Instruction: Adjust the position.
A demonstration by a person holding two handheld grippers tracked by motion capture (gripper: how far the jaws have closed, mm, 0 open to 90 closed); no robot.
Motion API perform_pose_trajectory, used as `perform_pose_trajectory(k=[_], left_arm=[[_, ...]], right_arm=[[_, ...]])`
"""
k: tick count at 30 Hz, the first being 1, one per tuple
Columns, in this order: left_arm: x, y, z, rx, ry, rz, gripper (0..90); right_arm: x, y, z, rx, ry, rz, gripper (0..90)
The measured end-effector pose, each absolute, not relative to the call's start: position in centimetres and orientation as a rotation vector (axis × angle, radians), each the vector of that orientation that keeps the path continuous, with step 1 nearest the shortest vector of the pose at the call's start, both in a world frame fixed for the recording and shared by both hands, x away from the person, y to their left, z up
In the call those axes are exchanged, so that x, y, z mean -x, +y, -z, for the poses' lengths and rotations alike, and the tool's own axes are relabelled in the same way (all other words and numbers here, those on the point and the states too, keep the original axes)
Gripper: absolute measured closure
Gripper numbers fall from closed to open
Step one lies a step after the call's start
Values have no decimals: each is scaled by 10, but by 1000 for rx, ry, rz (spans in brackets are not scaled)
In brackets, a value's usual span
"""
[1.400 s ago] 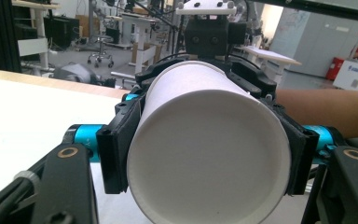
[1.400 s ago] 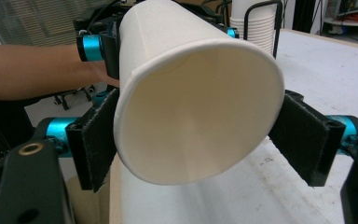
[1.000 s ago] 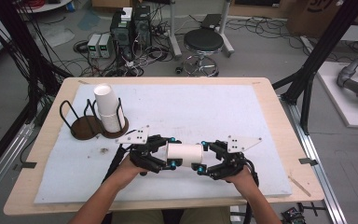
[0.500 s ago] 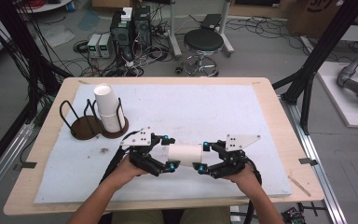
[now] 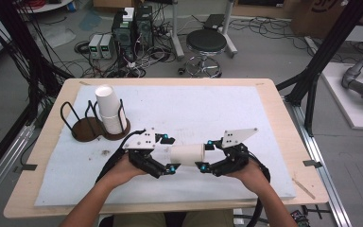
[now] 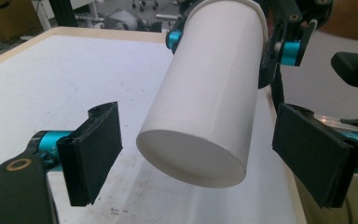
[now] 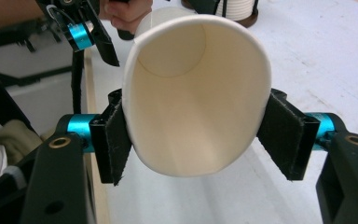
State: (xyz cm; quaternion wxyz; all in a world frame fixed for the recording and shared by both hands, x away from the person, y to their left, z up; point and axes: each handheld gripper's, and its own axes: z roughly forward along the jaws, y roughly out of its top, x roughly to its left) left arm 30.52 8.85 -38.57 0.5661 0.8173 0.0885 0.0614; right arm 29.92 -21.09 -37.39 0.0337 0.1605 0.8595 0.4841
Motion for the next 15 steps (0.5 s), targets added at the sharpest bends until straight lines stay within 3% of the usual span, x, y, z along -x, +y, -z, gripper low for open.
perform_pose_trajectory(k=[15], left_arm=[[-304,72,389,-2024,184,-167,161]], right_arm=[[-304,-191,346,-403,2796,-1130,320]])
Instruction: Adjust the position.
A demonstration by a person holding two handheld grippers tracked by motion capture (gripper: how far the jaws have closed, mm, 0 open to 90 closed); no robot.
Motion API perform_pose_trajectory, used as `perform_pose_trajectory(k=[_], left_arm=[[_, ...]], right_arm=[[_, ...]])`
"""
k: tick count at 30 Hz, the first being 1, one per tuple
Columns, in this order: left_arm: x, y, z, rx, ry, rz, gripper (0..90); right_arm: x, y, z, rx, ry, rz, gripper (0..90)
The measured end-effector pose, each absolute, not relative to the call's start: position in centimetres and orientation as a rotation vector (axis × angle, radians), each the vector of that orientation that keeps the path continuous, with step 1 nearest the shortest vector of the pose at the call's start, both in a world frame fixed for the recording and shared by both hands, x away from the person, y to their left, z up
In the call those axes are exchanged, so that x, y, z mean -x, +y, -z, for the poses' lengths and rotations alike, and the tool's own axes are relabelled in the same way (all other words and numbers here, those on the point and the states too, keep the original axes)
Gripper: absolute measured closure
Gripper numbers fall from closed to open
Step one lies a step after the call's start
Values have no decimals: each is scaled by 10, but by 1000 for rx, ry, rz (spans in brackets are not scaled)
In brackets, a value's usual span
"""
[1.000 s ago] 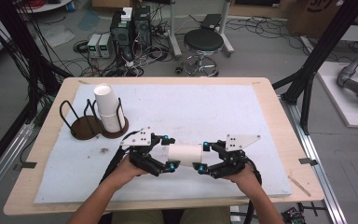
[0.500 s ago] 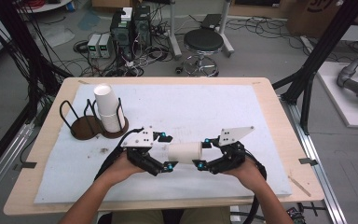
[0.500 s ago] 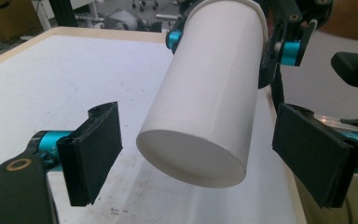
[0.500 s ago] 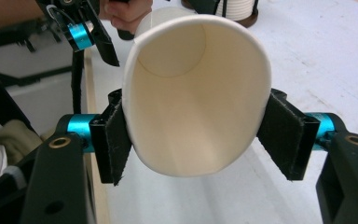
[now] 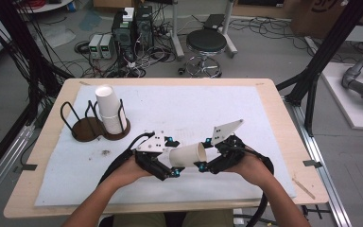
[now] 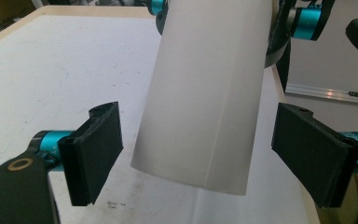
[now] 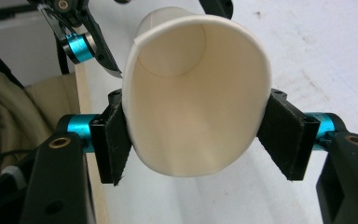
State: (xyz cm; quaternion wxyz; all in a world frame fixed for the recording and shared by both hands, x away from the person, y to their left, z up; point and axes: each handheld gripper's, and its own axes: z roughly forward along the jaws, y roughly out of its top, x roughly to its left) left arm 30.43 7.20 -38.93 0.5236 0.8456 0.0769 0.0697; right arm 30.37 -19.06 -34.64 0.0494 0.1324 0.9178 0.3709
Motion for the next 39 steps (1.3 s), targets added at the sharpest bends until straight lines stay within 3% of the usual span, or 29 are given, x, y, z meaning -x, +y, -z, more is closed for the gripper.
perform_pose_trajectory(k=[23,39], left_arm=[[-307,48,391,-2218,128,-190,194],[-309,35,394,-2282,104,-180,237]], right_arm=[[-306,-162,336,-327,2883,-728,319],[-305,-152,340,-306,2908,-633,317]])
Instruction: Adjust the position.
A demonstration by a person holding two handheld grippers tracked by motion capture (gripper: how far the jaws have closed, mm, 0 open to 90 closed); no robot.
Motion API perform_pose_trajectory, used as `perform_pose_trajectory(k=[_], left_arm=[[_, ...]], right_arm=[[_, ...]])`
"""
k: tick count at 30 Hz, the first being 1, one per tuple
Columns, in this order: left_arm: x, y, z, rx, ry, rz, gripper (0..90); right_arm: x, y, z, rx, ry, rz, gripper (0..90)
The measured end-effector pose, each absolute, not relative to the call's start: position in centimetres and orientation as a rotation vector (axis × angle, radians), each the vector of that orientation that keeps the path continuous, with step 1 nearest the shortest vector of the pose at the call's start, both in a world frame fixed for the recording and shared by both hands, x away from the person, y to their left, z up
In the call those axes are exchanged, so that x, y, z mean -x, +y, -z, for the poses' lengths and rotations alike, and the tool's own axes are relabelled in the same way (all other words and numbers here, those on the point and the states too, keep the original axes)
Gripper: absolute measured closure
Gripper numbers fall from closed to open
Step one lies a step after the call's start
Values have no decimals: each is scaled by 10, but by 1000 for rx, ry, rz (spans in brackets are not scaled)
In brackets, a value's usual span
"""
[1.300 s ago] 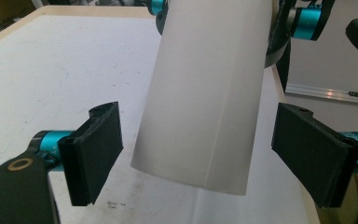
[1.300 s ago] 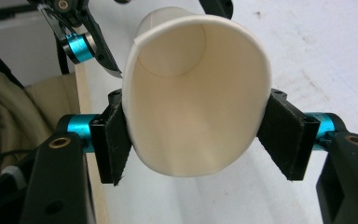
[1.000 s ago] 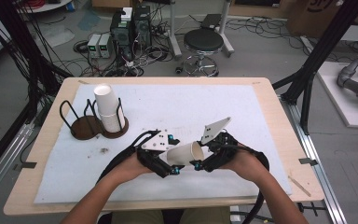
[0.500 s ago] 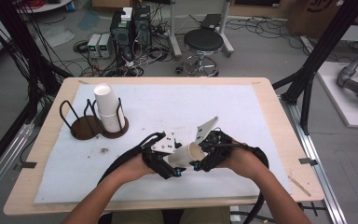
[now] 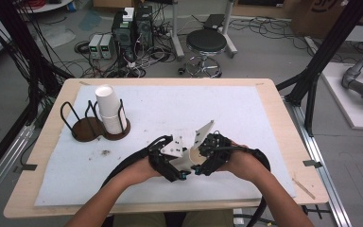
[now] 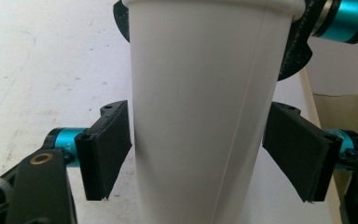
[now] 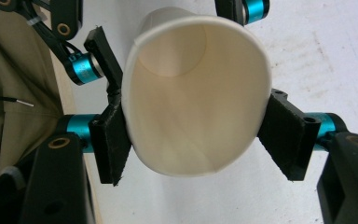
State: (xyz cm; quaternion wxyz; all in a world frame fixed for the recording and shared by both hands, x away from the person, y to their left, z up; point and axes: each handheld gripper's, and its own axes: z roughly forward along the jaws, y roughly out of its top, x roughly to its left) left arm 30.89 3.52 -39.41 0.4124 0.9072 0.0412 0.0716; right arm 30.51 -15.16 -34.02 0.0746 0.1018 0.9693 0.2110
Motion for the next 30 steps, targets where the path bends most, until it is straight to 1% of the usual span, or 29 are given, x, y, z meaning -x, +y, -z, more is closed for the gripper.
perform_pose_trajectory(k=[10,11,16,17,24,26,29,30], left_arm=[[-311,32,396,-2303,100,-164,275],[-311,32,397,-2305,96,-164,296],[-311,30,398,-2321,85,-147,310],[-311,30,399,-2318,83,-141,333],[-311,29,401,-2319,78,-138,346],[-310,31,403,-2296,85,-133,347],[-311,35,404,-2248,112,-118,346],[-311,35,404,-2248,112,-118,346]], right_arm=[[-304,-147,344,-289,2923,-591,317],[-304,-146,344,-287,2923,-577,318],[-304,-144,345,-282,2925,-558,319],[-304,-144,346,-276,2931,-549,319],[-305,-142,347,-272,2941,-531,320],[-305,-143,347,-272,2946,-535,308],[-306,-148,345,-307,2927,-631,258],[-306,-148,345,-307,2927,-631,258]])
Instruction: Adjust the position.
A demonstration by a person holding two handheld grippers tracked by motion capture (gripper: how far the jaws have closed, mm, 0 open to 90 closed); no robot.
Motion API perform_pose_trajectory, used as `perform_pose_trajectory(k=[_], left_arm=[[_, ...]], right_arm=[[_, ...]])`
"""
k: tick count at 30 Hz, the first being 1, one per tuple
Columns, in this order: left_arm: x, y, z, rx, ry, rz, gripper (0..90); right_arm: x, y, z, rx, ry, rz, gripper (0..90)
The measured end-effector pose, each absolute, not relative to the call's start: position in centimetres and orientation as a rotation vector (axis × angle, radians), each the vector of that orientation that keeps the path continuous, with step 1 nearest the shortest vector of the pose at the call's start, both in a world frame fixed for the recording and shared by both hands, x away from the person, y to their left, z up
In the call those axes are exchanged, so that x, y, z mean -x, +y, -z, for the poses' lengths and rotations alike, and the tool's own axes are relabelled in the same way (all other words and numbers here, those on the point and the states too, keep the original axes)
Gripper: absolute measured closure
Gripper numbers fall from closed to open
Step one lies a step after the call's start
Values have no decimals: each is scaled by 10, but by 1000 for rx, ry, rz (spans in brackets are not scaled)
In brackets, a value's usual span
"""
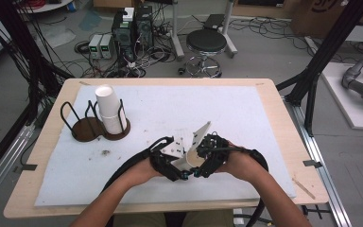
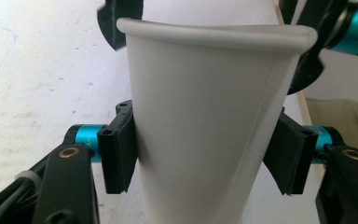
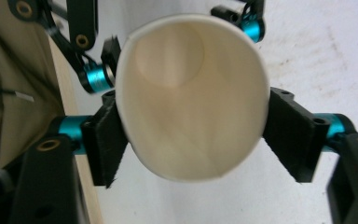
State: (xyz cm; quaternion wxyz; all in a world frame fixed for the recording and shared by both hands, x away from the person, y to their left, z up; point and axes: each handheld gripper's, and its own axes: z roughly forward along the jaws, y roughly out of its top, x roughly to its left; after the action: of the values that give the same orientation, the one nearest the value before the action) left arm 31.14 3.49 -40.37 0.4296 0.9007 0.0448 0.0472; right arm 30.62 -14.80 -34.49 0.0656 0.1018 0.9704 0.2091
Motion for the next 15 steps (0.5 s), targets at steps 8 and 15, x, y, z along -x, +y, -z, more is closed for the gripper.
perform_pose_trajectory(k=[8,15], left_arm=[[-314,45,408,-2174,173,-97,347],[-318,61,411,-2071,252,-90,346]], right_arm=[[-309,-170,336,-411,2854,-959,223],[-304,-198,343,-469,2677,-1295,219]])
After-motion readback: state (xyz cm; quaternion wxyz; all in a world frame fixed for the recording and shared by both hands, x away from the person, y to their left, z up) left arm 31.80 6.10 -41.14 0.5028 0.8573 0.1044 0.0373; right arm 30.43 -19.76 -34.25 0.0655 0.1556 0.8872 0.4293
